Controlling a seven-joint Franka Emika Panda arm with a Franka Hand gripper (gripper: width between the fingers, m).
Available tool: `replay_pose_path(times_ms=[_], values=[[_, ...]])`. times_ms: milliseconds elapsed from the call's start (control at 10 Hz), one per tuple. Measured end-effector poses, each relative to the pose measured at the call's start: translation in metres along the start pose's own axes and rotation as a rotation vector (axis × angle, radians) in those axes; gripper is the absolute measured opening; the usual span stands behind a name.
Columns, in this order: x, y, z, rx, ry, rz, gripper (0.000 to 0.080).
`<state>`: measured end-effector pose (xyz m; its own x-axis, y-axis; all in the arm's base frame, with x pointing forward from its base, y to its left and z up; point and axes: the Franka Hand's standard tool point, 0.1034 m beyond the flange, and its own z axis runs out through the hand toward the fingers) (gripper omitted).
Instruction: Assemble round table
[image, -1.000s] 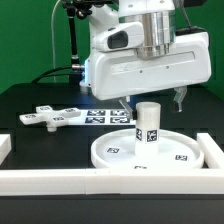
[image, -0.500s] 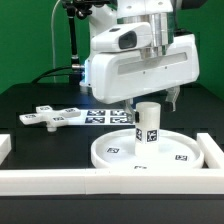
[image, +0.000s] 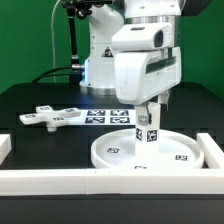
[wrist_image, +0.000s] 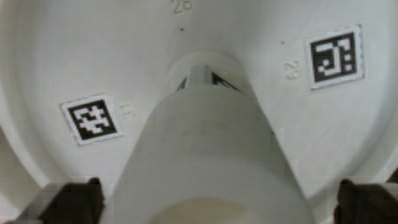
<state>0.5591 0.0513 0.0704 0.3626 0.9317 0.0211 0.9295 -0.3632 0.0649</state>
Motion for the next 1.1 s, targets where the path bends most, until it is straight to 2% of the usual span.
replay_pose_path(times_ms=[300,700,1000,1100], values=[[-0.002,0.002,-0.001,-0.014,-0.027,-0.215,0.0649],[-0.008,0.005,0.0,-0.016,-0.05,-0.469,0.0649],[-0.012,0.005,0.001,-0.011,-0.06,-0.561,0.0649],[-0.012,0.005,0.001,-0.011,-0.06,-0.559,0.0527]])
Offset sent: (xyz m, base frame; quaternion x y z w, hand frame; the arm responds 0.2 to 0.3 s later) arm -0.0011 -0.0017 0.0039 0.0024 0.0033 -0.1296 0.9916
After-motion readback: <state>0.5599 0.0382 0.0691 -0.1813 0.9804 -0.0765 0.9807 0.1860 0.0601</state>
